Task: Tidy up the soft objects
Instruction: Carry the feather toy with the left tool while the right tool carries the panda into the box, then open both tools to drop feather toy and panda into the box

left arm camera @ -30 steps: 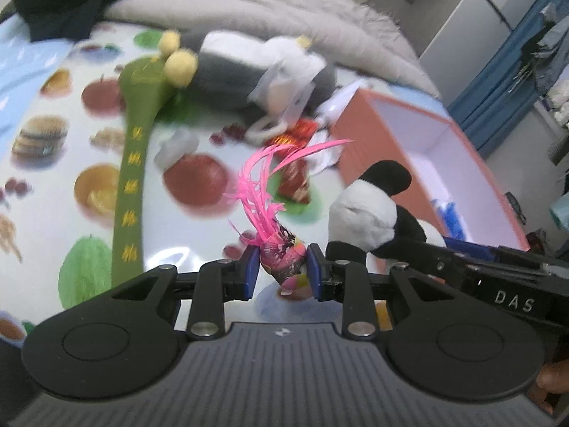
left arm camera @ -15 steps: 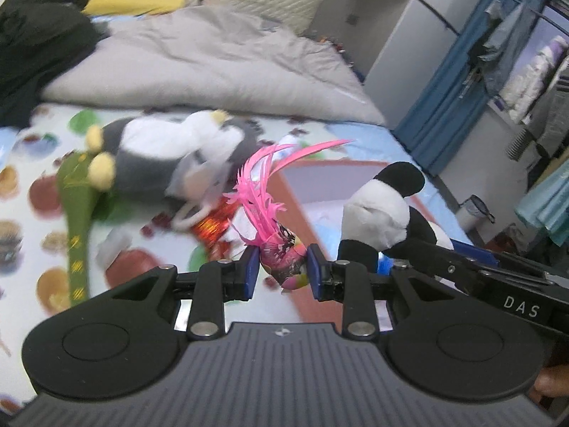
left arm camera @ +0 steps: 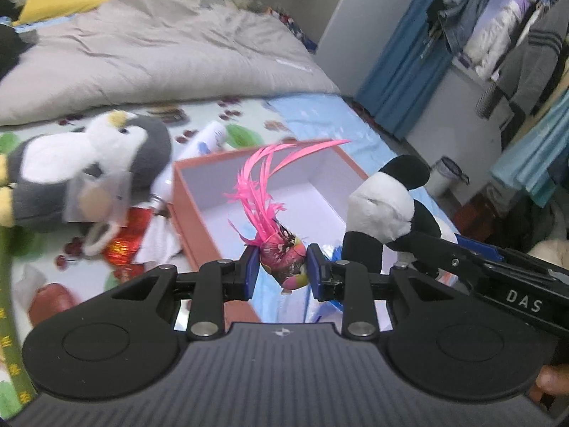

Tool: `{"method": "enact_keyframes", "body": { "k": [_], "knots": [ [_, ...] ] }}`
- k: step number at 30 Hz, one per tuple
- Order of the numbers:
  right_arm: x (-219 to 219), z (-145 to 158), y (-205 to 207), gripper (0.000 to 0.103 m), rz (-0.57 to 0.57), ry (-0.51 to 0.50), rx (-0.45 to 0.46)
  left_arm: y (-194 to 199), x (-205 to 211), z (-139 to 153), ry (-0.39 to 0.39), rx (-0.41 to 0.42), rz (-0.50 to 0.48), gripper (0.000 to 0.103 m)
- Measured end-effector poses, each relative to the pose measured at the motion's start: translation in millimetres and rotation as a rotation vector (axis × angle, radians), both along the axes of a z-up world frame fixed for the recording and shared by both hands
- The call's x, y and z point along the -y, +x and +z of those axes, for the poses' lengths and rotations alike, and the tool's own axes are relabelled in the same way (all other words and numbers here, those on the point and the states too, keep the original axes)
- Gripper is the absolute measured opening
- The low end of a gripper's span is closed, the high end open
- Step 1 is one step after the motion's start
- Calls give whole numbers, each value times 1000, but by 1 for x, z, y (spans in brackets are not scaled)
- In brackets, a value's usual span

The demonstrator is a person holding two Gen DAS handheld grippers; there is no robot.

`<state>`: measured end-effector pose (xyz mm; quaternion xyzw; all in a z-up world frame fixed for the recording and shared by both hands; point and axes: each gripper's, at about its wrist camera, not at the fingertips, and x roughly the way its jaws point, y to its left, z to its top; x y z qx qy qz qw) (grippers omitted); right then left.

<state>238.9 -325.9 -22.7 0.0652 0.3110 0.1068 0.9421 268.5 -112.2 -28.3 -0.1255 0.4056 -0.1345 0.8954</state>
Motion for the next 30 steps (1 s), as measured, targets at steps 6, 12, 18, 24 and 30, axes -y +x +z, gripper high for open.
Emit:
{"method": "enact_keyframes", "body": {
  "k": [6, 12, 18, 24, 30],
  "knots": [
    [21, -36, 25, 57, -53, -7, -77, 42, 29, -38, 22, -92, -61, 34],
    [35, -62, 42, 58, -62, 5, -137, 67, 43, -63, 33, -132, -90, 34],
    [40, -83, 59, 58, -62, -1, -180, 84, 52, -80, 47, -166, -92, 34],
    [44, -94, 63, 59, -59, 9, -210, 89, 53, -89, 53, -184, -79, 34],
    [44, -88, 62, 61, -60, 25, -212, 84, 48, -83, 61, -182, -62, 42]
  ]
}}
